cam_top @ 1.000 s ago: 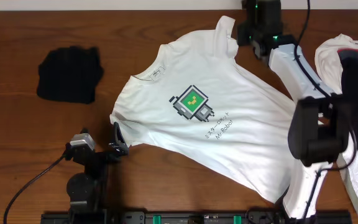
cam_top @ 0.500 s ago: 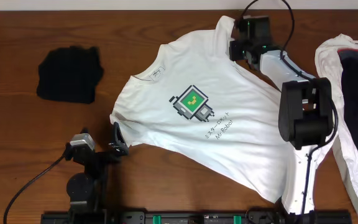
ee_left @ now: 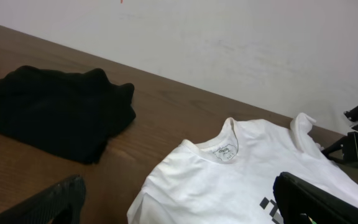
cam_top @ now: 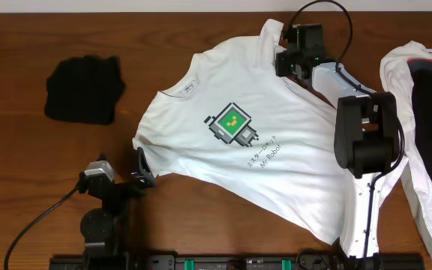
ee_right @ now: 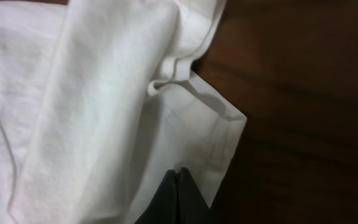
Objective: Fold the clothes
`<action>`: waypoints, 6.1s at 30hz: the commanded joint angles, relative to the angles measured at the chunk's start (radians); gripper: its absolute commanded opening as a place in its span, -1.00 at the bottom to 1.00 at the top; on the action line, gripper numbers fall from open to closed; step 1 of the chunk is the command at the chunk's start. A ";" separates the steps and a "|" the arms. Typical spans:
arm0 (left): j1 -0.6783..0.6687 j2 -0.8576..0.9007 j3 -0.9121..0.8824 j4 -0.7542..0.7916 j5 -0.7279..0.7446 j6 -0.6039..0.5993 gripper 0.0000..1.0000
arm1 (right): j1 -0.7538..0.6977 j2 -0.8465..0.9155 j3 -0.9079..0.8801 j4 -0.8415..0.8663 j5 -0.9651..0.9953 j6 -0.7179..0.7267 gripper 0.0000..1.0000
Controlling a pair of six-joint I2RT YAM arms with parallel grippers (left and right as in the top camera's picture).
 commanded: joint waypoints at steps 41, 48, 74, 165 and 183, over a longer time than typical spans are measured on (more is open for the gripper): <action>0.000 -0.005 -0.016 -0.032 0.018 0.008 0.96 | -0.108 -0.425 0.099 -0.322 0.211 0.010 -0.87; 0.000 -0.005 -0.016 -0.032 0.018 0.008 0.96 | -0.119 -0.385 0.094 -0.389 0.073 0.009 -0.98; 0.000 -0.005 -0.016 -0.032 0.018 0.008 0.96 | -0.210 0.076 0.094 -0.270 0.071 0.005 -0.98; 0.095 1.587 1.020 -0.763 0.118 0.234 -0.38 | -0.270 -0.319 0.212 -0.869 -0.120 -0.089 0.98; 0.095 1.653 0.979 -0.749 0.201 0.233 -0.46 | -0.270 -0.319 0.212 -0.869 -0.120 -0.089 0.98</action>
